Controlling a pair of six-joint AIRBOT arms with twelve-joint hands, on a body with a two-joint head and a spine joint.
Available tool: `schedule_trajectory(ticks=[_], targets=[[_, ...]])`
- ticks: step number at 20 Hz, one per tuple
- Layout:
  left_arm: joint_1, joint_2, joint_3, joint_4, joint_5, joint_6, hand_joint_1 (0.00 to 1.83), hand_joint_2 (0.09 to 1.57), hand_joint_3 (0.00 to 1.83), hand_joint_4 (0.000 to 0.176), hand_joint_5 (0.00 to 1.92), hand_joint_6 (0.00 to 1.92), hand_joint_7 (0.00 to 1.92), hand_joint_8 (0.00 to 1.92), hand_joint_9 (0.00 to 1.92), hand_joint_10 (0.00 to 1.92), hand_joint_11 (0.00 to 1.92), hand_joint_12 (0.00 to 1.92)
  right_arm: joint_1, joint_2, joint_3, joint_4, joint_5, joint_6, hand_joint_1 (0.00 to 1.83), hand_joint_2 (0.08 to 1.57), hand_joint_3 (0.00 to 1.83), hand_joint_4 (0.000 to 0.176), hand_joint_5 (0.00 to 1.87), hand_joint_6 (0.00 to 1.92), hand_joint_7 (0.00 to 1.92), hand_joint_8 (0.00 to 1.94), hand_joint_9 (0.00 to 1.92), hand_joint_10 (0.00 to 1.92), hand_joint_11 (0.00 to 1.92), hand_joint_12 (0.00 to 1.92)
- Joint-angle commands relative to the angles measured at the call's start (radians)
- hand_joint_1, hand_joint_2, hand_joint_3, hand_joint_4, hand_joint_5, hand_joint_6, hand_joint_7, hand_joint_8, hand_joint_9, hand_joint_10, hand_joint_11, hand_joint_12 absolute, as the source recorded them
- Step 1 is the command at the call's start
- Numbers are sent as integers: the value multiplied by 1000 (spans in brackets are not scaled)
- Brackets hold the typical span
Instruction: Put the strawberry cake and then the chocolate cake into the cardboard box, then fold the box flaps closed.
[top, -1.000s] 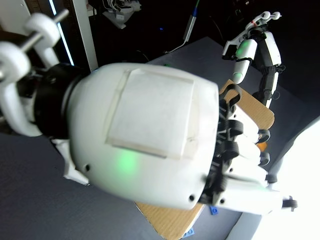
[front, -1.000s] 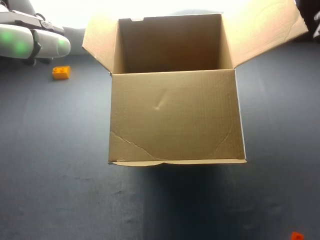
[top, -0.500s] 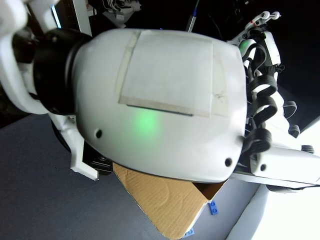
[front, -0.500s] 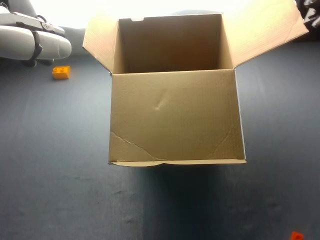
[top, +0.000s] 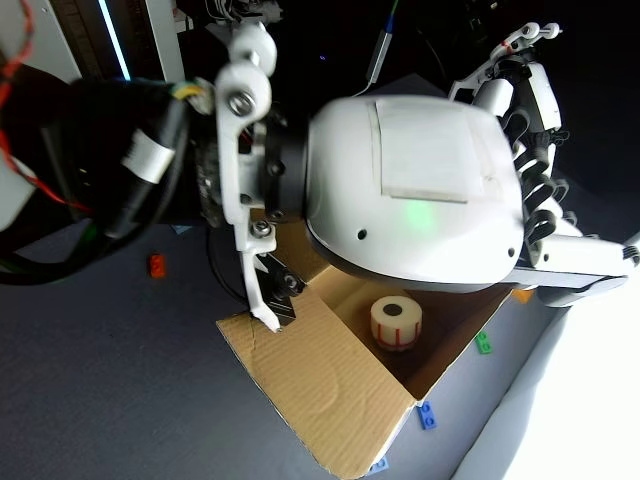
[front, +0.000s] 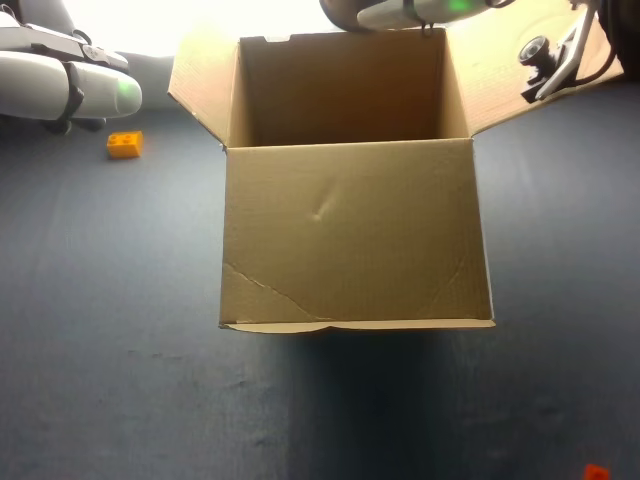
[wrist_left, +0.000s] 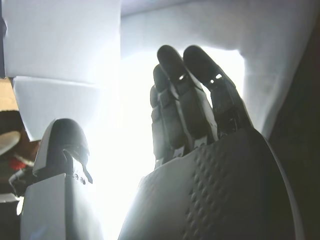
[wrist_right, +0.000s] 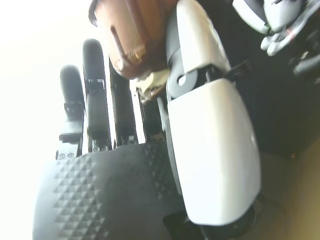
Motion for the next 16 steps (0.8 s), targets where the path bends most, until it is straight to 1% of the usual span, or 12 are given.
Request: schedule_trajectory(ticks=[1, 3, 4, 5, 6, 7, 10, 12, 13, 14, 15, 16], targets=[[-11, 11, 6, -4, -43, -6, 585, 1106, 2, 0, 419, 4, 567, 2, 489, 594, 133, 1516, 1, 6, 4, 20, 141, 3, 1073, 1335, 1, 31, 585, 1614, 603, 1548, 353, 1218, 6, 1599], [-10, 11, 7, -4, -43, -6, 587, 1113, 2, 0, 414, 2, 557, 0, 465, 608, 102, 1536, -18, -4, 12, 23, 150, 3, 1071, 1335, 1, 33, 592, 1585, 594, 1578, 330, 1239, 9, 1634], [-10, 11, 7, -4, -43, -6, 580, 1115, 1, 0, 414, 1, 557, 0, 451, 641, 95, 1549, -27, -9, 19, 25, 154, 4, 1071, 1336, 1, 31, 597, 1571, 584, 1596, 317, 1241, 1, 1640], [-10, 11, 7, -4, -41, -6, 573, 1115, 0, 0, 418, 2, 571, 6, 464, 657, 102, 1555, -36, -15, 26, 26, 160, 6, 1089, 1316, 0, 28, 643, 1501, 607, 1570, 315, 1255, 0, 1645], [-10, 11, 7, -4, -41, -6, 573, 1115, 0, 0, 418, 2, 571, 6, 464, 657, 102, 1555, -42, -20, 30, 27, 162, 7, 1089, 1316, 0, 28, 643, 1501, 607, 1570, 315, 1255, 0, 1645], [-10, 10, 6, -5, -39, -7, 581, 1122, 1, 0, 406, 1, 578, 3, 439, 725, 105, 1606, -50, -24, 33, 28, 163, 7, 1102, 1298, 0, 24, 676, 1445, 622, 1551, 309, 1258, 0, 1635], [-10, 10, 5, -9, -33, -8, 577, 1116, 0, 0, 407, 2, 585, 3, 433, 772, 110, 1637, -69, -32, 37, 29, 168, 7, 1090, 1311, 0, 31, 641, 1515, 618, 1530, 324, 1209, 0, 1628], [-10, 10, 5, -11, -32, -8, 555, 1120, 2, 0, 396, 0, 588, 2, 430, 795, 139, 1627, -78, -39, 46, 29, 168, 7, 1097, 1305, 0, 28, 656, 1512, 629, 1503, 349, 1210, 0, 1617], [-10, 10, 5, -12, -30, -8, 556, 1122, 2, 0, 392, 0, 585, 1, 430, 796, 141, 1626, -80, -45, 54, 29, 164, 7, 1095, 1308, 0, 23, 652, 1538, 621, 1494, 356, 1211, 0, 1622], [-10, 10, 5, -13, -29, -8, 556, 1122, 2, 0, 392, 0, 585, 1, 430, 796, 141, 1626, -79, -47, 58, 29, 161, 7, 1095, 1308, 0, 23, 652, 1538, 621, 1494, 356, 1211, 0, 1622], [-10, 10, 4, -16, -27, -8, 571, 1110, 0, 0, 409, 5, 587, 1, 441, 795, 150, 1605, -76, -49, 61, 28, 161, 8, 1105, 1296, 0, 27, 669, 1513, 644, 1469, 377, 1247, 7, 1691], [-10, 10, 4, -17, -25, -8, 588, 1101, 0, 0, 419, 9, 593, 3, 445, 801, 153, 1603, -74, -50, 62, 21, 160, 8, 1098, 1303, 2, 27, 650, 1541, 639, 1475, 368, 1251, 1, 1686]])
